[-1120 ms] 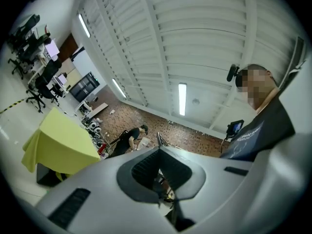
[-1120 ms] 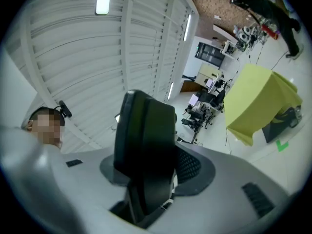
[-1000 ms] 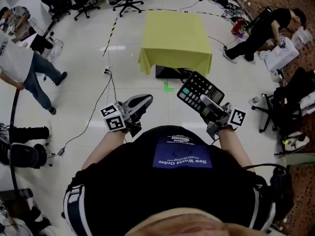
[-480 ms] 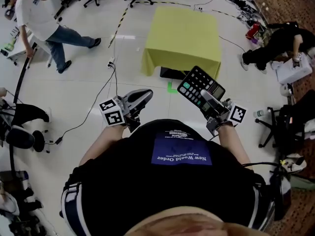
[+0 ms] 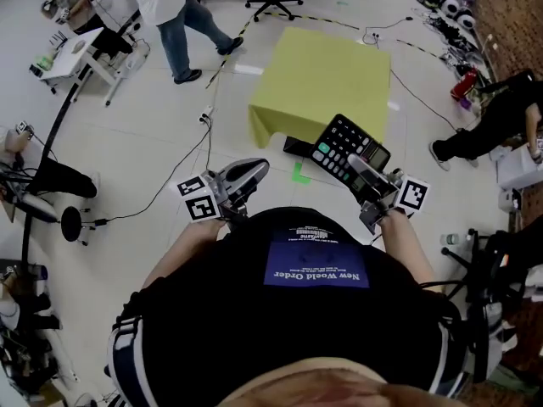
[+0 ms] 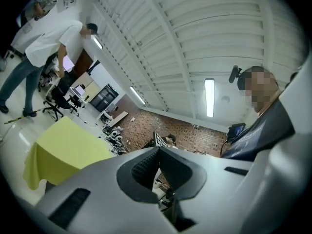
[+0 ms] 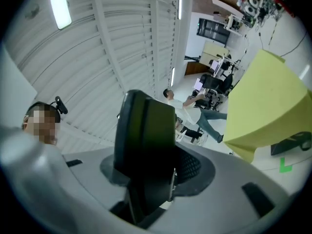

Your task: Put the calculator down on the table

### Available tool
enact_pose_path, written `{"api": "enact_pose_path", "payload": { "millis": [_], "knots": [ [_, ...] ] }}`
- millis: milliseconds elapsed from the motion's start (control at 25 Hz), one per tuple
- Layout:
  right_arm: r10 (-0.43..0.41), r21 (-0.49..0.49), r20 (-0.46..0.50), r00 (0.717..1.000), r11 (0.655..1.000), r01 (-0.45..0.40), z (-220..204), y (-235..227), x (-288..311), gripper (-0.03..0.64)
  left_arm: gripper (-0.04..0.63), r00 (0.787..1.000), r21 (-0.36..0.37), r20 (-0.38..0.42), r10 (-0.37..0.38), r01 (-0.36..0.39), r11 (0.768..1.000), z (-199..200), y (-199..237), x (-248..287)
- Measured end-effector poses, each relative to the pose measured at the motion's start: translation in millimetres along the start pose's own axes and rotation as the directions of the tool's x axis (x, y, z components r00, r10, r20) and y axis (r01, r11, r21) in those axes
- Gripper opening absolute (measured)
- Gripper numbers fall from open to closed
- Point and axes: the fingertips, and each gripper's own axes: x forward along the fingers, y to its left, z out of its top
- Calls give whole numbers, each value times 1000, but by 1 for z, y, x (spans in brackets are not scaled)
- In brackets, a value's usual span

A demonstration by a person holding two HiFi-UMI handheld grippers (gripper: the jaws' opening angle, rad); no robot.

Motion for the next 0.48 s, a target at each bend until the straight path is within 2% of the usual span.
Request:
{"api": "enact_pose_path", "payload": {
  "millis": [240,360,480],
  "knots": [
    [-6,1,12,1000,1000,6,17,-24,28,175,6,1000,-33,-5,2,-2,999,18,46,4],
    [-41,-9,29,999,999,42,31,-35,45,175,7,999,-52,-19,-46,45,998,32,71,14],
    [-83,-50,66,994,995,87,56,-45,71,175,6,991,-47,-32,-128,127,991,61,106,31]
  ]
}}
